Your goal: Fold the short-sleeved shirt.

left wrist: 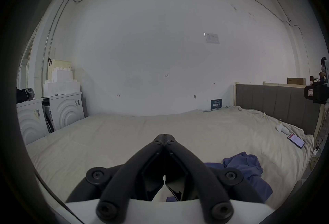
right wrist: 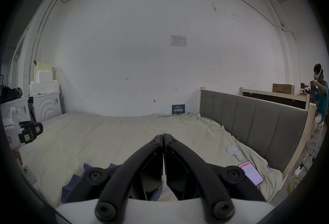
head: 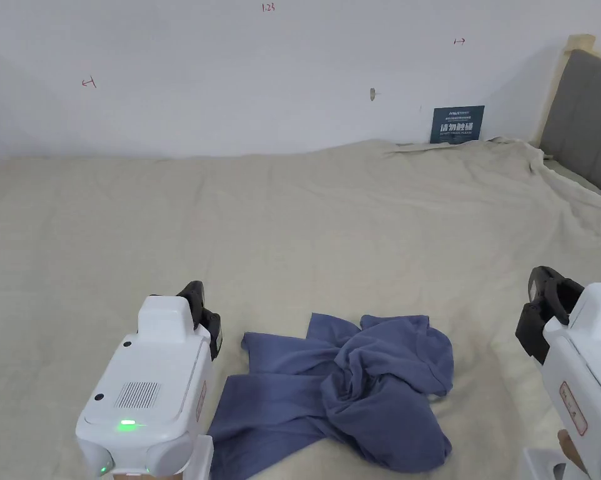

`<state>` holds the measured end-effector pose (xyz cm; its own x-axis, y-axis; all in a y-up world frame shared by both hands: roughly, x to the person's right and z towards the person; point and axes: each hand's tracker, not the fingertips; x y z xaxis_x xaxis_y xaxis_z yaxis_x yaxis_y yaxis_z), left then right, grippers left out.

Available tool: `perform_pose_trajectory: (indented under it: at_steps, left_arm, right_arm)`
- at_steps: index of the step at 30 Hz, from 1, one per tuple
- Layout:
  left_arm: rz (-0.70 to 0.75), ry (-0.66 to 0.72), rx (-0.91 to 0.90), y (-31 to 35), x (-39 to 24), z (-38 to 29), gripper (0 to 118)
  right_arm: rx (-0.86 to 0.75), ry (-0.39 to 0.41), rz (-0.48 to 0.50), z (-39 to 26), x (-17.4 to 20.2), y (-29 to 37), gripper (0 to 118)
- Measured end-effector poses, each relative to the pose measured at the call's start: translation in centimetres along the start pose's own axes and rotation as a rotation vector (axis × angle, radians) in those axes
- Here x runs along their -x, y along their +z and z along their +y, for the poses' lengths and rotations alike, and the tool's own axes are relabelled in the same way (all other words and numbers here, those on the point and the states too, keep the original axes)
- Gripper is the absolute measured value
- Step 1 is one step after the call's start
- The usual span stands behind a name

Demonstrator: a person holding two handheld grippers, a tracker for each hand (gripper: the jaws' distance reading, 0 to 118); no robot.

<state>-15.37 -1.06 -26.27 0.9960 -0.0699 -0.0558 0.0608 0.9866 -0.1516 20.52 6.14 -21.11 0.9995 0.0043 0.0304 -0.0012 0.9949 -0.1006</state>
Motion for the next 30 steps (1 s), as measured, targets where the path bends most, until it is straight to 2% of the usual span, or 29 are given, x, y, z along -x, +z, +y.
perform_pose_trajectory:
  at_steps: [3, 12, 17, 19, 21, 23, 24, 27, 30]
  left_arm:
    - [-0.023, 0.024, 0.163, -1.4, 0.3, -0.3, 0]
    - [-0.107, 0.120, 0.586, -4.3, 0.8, -5.4, 0]
    - [-0.115, 0.168, 0.760, -4.8, 0.6, -9.2, 0]
    - [-0.110, 0.185, 0.817, -4.9, 0.6, -10.6, 8]
    - [-0.103, 0.189, 0.852, -4.7, 0.6, -12.1, 32]
    - [-0.095, 0.192, 0.877, -4.6, 0.6, -12.9, 68]
    - [-0.093, 0.189, 0.880, -4.3, 0.5, -13.3, 75]
    - [-0.075, 0.167, 0.902, -4.4, 0.2, -14.2, 83]
    - [-0.069, 0.157, 0.919, -4.7, -0.1, -14.8, 83]
  right_arm:
    - [0.004, 0.000, 0.003, -2.1, -1.9, -2.1, 0]
    - [0.027, -0.002, 0.011, -3.1, -2.5, -2.8, 0]
    - [0.046, 0.003, 0.013, -3.6, -2.7, -3.0, 0]
    - [0.057, 0.006, 0.010, -3.7, -2.8, -3.1, 0]
    - [0.067, 0.005, 0.013, -4.0, -3.0, -3.3, 0]
    - [0.075, 0.004, 0.016, -4.1, -3.0, -3.3, 0]
    - [0.079, 0.003, 0.018, -4.2, -3.1, -3.3, 0]
    - [0.094, 0.006, 0.022, -4.5, -1.5, -3.4, 0]
    - [0.105, 0.007, 0.022, -4.8, -1.3, -3.6, 0]
